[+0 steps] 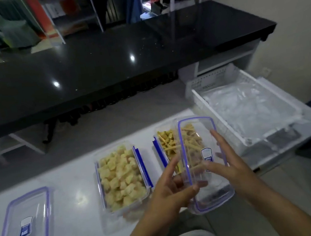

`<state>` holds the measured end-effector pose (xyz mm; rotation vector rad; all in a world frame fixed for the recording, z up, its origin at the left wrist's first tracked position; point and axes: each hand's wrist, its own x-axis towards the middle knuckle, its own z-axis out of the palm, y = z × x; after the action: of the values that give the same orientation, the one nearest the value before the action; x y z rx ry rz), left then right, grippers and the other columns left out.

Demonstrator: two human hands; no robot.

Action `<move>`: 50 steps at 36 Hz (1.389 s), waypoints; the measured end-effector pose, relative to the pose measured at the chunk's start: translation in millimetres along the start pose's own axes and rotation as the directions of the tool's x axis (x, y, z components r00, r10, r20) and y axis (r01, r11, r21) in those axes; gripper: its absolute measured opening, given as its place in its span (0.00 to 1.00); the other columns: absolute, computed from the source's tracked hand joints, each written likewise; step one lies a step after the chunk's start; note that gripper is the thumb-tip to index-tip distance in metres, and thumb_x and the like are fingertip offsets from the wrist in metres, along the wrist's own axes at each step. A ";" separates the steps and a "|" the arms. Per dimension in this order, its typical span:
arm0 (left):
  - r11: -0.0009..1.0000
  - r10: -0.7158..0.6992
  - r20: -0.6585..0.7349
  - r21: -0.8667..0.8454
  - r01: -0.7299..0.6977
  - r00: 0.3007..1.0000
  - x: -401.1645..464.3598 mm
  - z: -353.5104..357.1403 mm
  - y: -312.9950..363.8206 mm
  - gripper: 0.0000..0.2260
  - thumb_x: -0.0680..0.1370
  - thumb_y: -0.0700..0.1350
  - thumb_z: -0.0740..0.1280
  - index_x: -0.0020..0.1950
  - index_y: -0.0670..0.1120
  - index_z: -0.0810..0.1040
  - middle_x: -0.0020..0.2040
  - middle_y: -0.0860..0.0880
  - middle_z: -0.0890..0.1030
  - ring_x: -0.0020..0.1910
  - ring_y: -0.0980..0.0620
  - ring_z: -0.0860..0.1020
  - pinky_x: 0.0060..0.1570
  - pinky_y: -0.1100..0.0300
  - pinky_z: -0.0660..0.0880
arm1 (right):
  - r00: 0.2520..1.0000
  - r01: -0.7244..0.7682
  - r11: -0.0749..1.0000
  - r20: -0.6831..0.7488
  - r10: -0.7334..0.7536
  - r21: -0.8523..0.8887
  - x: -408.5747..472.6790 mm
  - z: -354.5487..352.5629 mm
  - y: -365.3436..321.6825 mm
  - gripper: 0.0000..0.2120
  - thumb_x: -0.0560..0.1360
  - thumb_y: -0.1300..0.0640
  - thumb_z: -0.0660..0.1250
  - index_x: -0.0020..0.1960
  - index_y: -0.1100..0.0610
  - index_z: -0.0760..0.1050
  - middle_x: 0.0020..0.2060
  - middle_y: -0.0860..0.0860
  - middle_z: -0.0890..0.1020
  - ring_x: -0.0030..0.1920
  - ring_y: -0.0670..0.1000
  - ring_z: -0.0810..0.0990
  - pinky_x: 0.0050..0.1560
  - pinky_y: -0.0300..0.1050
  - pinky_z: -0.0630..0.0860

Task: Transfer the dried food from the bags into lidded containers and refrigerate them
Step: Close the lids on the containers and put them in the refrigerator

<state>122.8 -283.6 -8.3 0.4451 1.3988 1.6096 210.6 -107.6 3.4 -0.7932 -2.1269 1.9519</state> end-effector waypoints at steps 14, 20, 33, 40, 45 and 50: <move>0.999 0.034 0.265 0.027 -0.043 0.963 1.7 11.9 -7.6 0.34 0.78 0.33 0.69 0.75 0.64 0.66 0.71 0.55 0.76 0.69 0.49 0.76 0.66 0.51 0.76 | 0.994 -0.047 0.964 0.086 0.072 -0.262 -6.1 -5.7 7.3 0.62 0.52 0.32 0.81 0.72 0.21 0.42 0.77 0.39 0.55 0.76 0.51 0.63 0.70 0.63 0.70; 0.772 0.256 -0.072 0.616 -0.159 0.964 -1.2 -28.2 -5.8 0.34 0.76 0.54 0.72 0.76 0.71 0.58 0.77 0.64 0.65 0.74 0.64 0.64 0.73 0.51 0.67 | 0.994 -0.112 0.942 -0.033 0.107 -0.315 2.3 6.3 16.8 0.63 0.49 0.28 0.78 0.75 0.27 0.46 0.74 0.40 0.57 0.71 0.49 0.64 0.68 0.57 0.69; 0.236 0.345 -0.471 0.881 0.411 0.812 -6.0 -112.0 -58.9 0.51 0.69 0.70 0.70 0.81 0.62 0.42 0.82 0.46 0.37 0.81 0.41 0.37 0.77 0.40 0.37 | 0.975 -0.216 0.447 -0.171 0.139 -0.868 40.1 38.8 37.9 0.60 0.54 0.19 0.66 0.73 0.31 0.33 0.79 0.54 0.42 0.76 0.65 0.51 0.70 0.66 0.58; 0.266 0.387 -0.536 0.844 0.466 0.750 -4.1 -148.8 -47.9 0.51 0.67 0.70 0.73 0.82 0.59 0.49 0.83 0.43 0.44 0.81 0.40 0.42 0.76 0.37 0.44 | 0.963 -0.267 0.417 -0.226 0.147 -0.869 88.5 57.6 24.1 0.60 0.58 0.22 0.67 0.77 0.36 0.35 0.80 0.58 0.39 0.77 0.68 0.48 0.71 0.70 0.55; 0.262 0.341 -0.588 0.808 0.527 0.733 2.9 -161.6 -29.2 0.49 0.69 0.65 0.75 0.81 0.59 0.48 0.82 0.42 0.42 0.80 0.38 0.40 0.77 0.38 0.42 | 0.960 -0.266 0.380 -0.205 0.192 -0.886 114.3 68.9 17.1 0.60 0.61 0.22 0.66 0.77 0.37 0.31 0.80 0.60 0.38 0.77 0.71 0.46 0.70 0.74 0.50; 0.642 0.442 -0.435 0.764 0.062 0.784 8.9 -112.6 -34.9 0.28 0.77 0.45 0.72 0.74 0.57 0.67 0.77 0.49 0.63 0.75 0.48 0.62 0.71 0.44 0.68 | 0.965 -0.240 0.338 -0.185 0.188 -0.910 120.5 73.8 19.6 0.60 0.61 0.22 0.65 0.77 0.37 0.30 0.79 0.61 0.36 0.77 0.72 0.44 0.70 0.75 0.49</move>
<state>46.2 -344.0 -75.1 0.6150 2.6297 1.3020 80.6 -115.8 -54.8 -1.2777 -3.1741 0.4836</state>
